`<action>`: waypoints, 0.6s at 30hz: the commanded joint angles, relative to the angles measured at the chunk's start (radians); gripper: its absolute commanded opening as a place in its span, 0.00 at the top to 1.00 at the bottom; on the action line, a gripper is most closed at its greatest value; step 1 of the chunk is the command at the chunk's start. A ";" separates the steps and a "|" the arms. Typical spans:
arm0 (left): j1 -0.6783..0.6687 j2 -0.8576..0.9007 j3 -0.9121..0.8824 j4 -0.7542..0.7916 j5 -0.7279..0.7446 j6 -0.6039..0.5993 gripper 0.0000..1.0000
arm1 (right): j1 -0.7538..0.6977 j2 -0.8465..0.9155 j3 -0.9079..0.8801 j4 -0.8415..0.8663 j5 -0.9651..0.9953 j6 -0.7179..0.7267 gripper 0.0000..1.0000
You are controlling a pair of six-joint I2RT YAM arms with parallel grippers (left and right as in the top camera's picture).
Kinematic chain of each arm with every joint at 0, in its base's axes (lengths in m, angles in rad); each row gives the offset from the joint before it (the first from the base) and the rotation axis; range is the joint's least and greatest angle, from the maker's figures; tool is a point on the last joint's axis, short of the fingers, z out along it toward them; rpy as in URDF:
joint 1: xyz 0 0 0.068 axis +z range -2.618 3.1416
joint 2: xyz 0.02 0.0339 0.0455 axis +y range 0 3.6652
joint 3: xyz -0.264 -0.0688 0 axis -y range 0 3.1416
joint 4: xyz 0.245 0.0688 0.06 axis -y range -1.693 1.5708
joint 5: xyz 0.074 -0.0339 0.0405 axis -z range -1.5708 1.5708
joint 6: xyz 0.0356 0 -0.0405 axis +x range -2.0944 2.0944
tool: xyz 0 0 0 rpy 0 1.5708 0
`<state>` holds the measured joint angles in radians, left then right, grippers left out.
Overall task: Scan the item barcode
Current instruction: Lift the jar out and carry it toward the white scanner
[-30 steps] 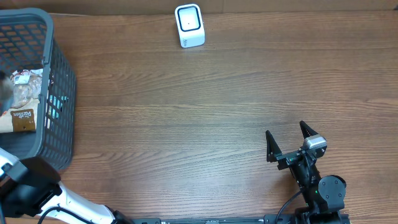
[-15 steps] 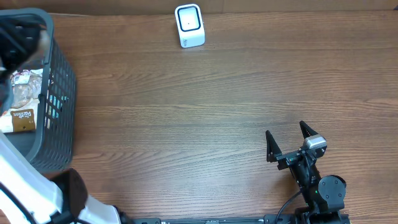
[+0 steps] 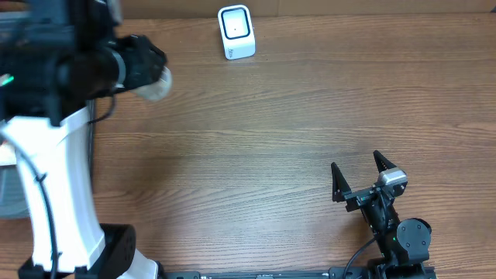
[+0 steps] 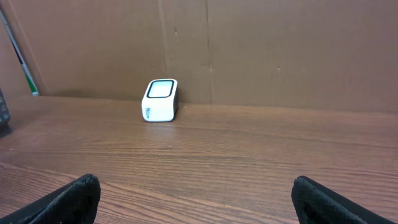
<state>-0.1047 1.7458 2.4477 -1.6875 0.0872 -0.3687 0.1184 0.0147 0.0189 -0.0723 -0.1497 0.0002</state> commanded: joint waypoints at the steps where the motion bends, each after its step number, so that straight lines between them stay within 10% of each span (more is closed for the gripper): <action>1: -0.052 0.016 -0.107 0.029 -0.076 -0.040 0.79 | -0.004 -0.012 -0.011 0.005 0.002 -0.002 0.00; 18: -0.208 0.173 -0.673 0.421 -0.076 -0.111 0.79 | -0.004 -0.012 -0.011 0.005 0.002 -0.002 0.00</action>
<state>-0.2974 1.8931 1.8198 -1.2922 0.0212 -0.4484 0.1184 0.0147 0.0189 -0.0711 -0.1493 -0.0002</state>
